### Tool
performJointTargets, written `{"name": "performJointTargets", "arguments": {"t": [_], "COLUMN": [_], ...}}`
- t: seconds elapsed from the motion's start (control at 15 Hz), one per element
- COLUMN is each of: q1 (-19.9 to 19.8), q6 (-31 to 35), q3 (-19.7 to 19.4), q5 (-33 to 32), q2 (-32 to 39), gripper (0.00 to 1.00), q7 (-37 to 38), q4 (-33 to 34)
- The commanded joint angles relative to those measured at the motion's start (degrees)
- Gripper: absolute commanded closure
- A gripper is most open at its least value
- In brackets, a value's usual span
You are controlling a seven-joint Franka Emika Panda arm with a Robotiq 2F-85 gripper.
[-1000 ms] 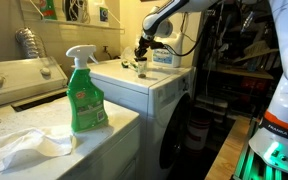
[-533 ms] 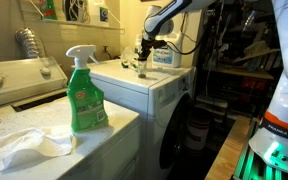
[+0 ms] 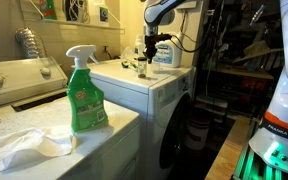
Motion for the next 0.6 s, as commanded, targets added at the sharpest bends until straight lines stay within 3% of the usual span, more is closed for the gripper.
{"name": "performJointTargets", "arguments": {"t": [0.0,0.53], "q1": [0.6,0.9], "q6": [-4.3,-12.8], "q3": [-0.6,-0.3], "q5": [-1.5,-0.5], "q2": [-1.2,-3.6], "gripper": [0.98,0.98], "q7": [3.4,7.8], "q4": [0.5,3.5]}}
